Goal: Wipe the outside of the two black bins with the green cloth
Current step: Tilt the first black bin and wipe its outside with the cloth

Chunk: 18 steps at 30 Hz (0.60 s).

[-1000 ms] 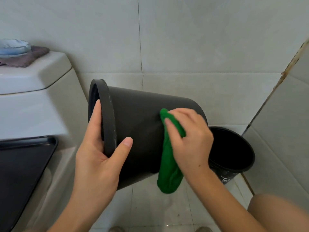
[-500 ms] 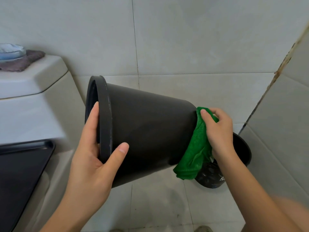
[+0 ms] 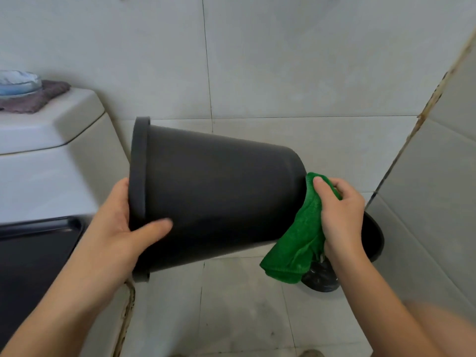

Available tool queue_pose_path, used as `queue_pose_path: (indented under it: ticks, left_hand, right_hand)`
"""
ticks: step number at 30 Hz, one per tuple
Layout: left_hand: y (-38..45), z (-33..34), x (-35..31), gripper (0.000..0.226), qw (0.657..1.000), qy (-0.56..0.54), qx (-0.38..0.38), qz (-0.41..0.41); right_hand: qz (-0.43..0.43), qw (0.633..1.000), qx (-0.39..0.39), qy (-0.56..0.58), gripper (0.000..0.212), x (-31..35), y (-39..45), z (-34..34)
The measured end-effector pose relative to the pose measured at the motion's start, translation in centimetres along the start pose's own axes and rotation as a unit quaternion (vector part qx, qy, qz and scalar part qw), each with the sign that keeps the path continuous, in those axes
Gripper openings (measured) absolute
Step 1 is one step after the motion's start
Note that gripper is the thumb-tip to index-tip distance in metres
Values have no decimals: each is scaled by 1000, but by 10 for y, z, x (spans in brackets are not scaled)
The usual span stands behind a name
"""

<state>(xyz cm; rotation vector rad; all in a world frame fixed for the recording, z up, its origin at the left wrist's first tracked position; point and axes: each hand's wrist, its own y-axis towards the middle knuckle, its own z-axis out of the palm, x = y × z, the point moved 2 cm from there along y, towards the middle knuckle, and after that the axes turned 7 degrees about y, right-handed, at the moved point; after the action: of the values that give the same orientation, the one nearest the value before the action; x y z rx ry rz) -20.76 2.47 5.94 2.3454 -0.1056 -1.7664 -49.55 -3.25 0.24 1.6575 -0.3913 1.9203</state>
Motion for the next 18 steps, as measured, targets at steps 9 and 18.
queue_pose_path:
  ticks: [9, 18]
  left_hand:
    - [10, 9, 5, 15, 995, -10, -69, -71]
    - [-5, 10, -12, 31, 997, 28, -60, 41]
  right_hand:
    - [-63, 990, -8, -126, 12, -18, -21, 4]
    - [-210, 952, 0, -224, 23, -7, -13, 12]
